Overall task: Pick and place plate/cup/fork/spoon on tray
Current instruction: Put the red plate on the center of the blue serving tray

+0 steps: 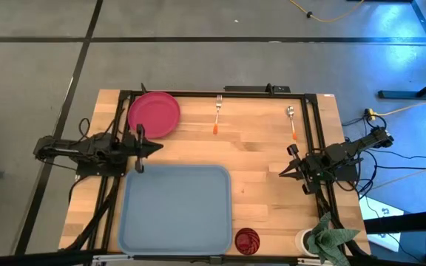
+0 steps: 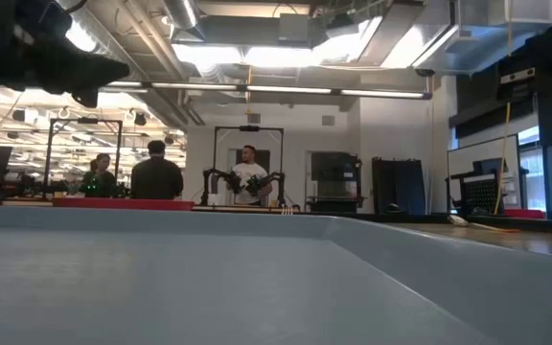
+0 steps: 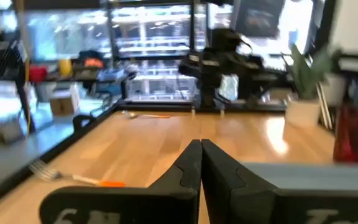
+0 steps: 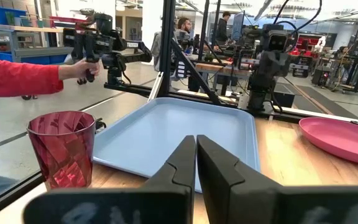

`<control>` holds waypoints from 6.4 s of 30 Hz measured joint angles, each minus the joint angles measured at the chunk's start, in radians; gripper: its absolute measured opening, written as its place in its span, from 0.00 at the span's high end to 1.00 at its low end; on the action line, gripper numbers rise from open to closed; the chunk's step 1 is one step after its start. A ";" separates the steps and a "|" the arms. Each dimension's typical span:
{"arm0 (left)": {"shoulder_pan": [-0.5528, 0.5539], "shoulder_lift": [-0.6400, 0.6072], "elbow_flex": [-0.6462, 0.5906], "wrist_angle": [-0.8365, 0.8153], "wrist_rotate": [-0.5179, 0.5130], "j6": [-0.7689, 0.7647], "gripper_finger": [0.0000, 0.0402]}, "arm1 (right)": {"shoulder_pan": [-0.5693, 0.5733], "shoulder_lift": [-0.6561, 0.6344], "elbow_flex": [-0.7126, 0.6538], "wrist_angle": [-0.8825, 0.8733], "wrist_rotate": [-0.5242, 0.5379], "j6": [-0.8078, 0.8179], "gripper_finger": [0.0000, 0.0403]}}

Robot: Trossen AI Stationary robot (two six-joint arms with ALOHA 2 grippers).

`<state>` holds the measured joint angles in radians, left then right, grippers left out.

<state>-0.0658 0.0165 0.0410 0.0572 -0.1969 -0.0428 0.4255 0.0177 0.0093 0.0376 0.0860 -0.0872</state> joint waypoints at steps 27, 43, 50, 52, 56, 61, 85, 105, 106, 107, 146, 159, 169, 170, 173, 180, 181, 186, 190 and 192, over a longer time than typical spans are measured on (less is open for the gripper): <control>0.056 0.759 0.775 -0.851 -0.159 -0.589 1.00 | 0.000 0.000 0.000 0.026 0.005 -0.019 0.95; 0.166 0.826 0.794 -0.877 -0.072 -0.531 1.00 | 0.000 0.177 0.279 -0.270 0.361 0.140 0.95; 0.166 0.829 0.794 -0.849 -0.074 -0.524 1.00 | 0.000 0.420 0.465 -0.378 0.456 0.190 0.95; 0.166 0.829 0.794 -0.847 -0.074 -0.524 1.00 | 0.000 0.478 0.506 -0.378 0.457 0.187 0.95; 0.166 0.829 0.794 -0.847 -0.074 -0.530 1.00 | 0.000 0.564 0.570 -0.383 0.455 0.174 0.95; 0.166 0.832 0.794 -0.848 -0.069 -0.543 0.98 | 0.000 0.636 0.615 -0.384 0.456 0.157 0.95; 0.417 1.264 0.794 -0.850 -0.074 -0.459 0.80 | 0.000 0.703 0.650 -0.379 0.470 0.162 0.95; 0.424 1.510 0.794 -0.765 -0.116 -0.364 0.80 | 0.000 0.703 0.650 -0.380 0.470 0.158 0.95; 0.424 1.514 0.794 -0.762 -0.128 -0.363 0.80 | 0.000 0.703 0.650 -0.380 0.470 0.158 0.95; 0.424 1.516 0.794 -0.761 -0.134 -0.363 0.80 | 0.000 0.703 0.650 -0.380 0.470 0.158 0.95; 0.518 1.515 0.793 -0.759 -0.076 -0.340 0.80 | 0.000 0.703 0.650 -0.380 0.462 0.164 0.95; 0.539 1.515 0.746 -0.709 -0.077 -0.339 0.80 | 0.000 0.703 0.649 -0.380 0.462 0.163 0.95; 0.539 1.515 0.692 -0.639 -0.078 -0.337 0.80 | 0.000 0.703 0.649 -0.380 0.462 0.162 0.95; 0.539 1.515 0.692 -0.639 -0.079 -0.337 0.81 | 0.000 0.703 0.649 -0.380 0.461 0.162 0.95; 0.538 1.515 0.692 -0.638 -0.081 -0.336 0.86 | 0.000 0.703 0.649 -0.380 0.461 0.162 0.95; 0.523 1.514 0.693 -0.639 -0.110 -0.301 0.98 | 0.000 0.703 0.649 -0.380 0.461 0.162 0.95; 0.513 1.514 0.696 -0.649 -0.117 -0.299 0.98 | 0.000 0.703 0.649 -0.380 0.461 0.162 0.95; 0.432 1.514 0.758 -0.735 -0.133 -0.288 0.99 | 0.000 0.703 0.649 -0.379 0.461 0.161 0.95; 0.341 1.515 0.842 -0.820 -0.124 -0.297 1.00 | 0.000 0.703 0.649 -0.379 0.461 0.161 0.95; 0.291 1.515 0.892 -0.869 -0.126 -0.302 1.00 | 0.000 0.703 0.649 -0.379 0.461 0.161 0.95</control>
<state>0.2248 1.5318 0.9333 -0.8118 -0.3228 -0.3444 0.4257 0.7204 0.6586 -0.3416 0.5472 0.0742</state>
